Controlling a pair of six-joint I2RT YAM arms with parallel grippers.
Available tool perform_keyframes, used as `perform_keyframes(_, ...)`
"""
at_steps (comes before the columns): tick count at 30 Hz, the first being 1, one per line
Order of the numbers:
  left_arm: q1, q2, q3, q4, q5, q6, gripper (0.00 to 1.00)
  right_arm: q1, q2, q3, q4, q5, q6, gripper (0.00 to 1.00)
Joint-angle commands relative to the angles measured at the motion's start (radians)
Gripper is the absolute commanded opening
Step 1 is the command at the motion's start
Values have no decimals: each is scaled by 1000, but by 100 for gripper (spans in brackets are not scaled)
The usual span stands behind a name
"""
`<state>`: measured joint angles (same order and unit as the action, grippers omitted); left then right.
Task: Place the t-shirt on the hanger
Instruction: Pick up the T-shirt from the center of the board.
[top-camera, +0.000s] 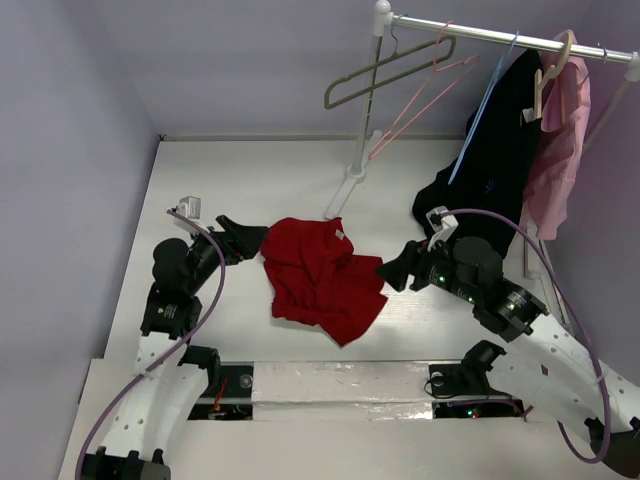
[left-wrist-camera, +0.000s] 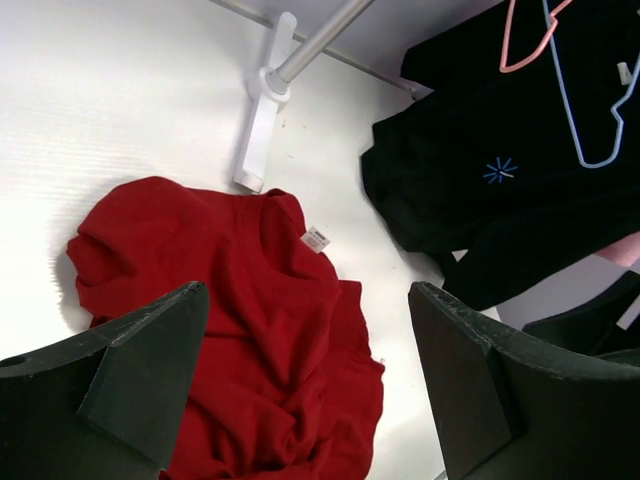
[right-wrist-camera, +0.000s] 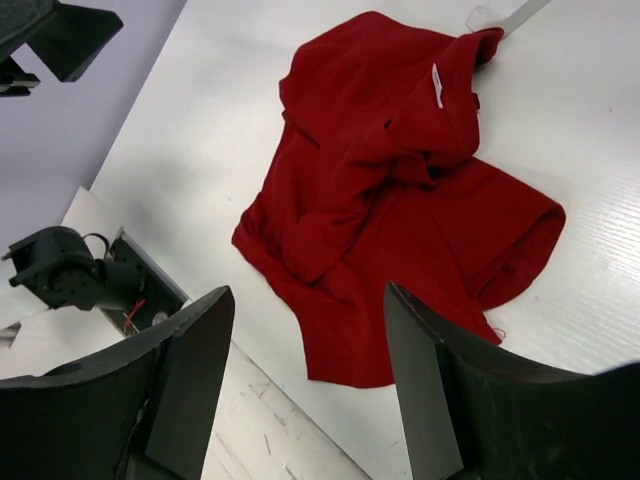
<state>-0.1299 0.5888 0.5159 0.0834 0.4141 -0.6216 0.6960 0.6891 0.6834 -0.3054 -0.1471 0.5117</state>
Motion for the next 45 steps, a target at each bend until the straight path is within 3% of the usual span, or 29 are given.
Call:
perform_keyframes(1, -4, 14, 12, 4, -23, 19, 78, 10, -3, 21, 35, 53, -13, 67)
perform_keyframes(5, -4, 22, 3, 1, -26, 16, 75, 10, 6, 7, 57, 63, -12, 48)
perform_keyframes(8, -4, 32, -23, 30, -15, -6, 68, 10, 36, 5, 74, 67, -18, 22)
perform_keyframes(9, -4, 45, -45, 45, -5, -15, 58, 10, 61, 5, 86, 64, -16, 20)
perform_keyframes(10, -4, 54, -57, 74, -3, -20, 52, 10, 70, -2, 100, 61, -15, 5)
perform_keyframes(12, -4, 94, -86, 105, -4, -41, 34, 20, 96, -10, 136, 75, -7, 0)
perform_keyframes(14, -23, 132, -89, 105, -53, -32, 20, 45, 151, -7, 155, 99, -2, 4)
perform_keyframes(15, -40, 169, -85, 95, -89, -23, 18, 60, 174, -4, 173, 130, 1, 10)
perform_keyframes(16, -63, 186, -79, 69, -178, -11, 17, 75, 226, -1, 186, 141, 2, 26)
perform_keyframes(18, -170, 232, -68, 49, -298, 9, 21, 129, 288, 7, 233, 205, 17, 47)
perform_keyframes(20, -227, 273, -62, 47, -405, 10, 37, 167, 387, 18, 264, 228, 33, 64)
perform_keyframes(23, -255, 374, -53, 88, -442, 5, 54, 180, 502, 31, 340, 251, 63, 65)
perform_keyframes(27, -275, 491, -36, 137, -472, 20, 67, 189, 605, 65, 408, 271, 76, 64)
perform_keyframes(34, -275, 641, -7, 252, -474, 28, 65, 189, 737, 131, 514, 254, 82, 61)
perform_keyframes(44, -275, 781, 32, 366, -521, 16, 54, 189, 823, 166, 509, 348, 82, 48)
perform_keyframes(45, -275, 801, 42, 369, -523, 17, 48, 189, 816, 160, 514, 354, 83, 46)
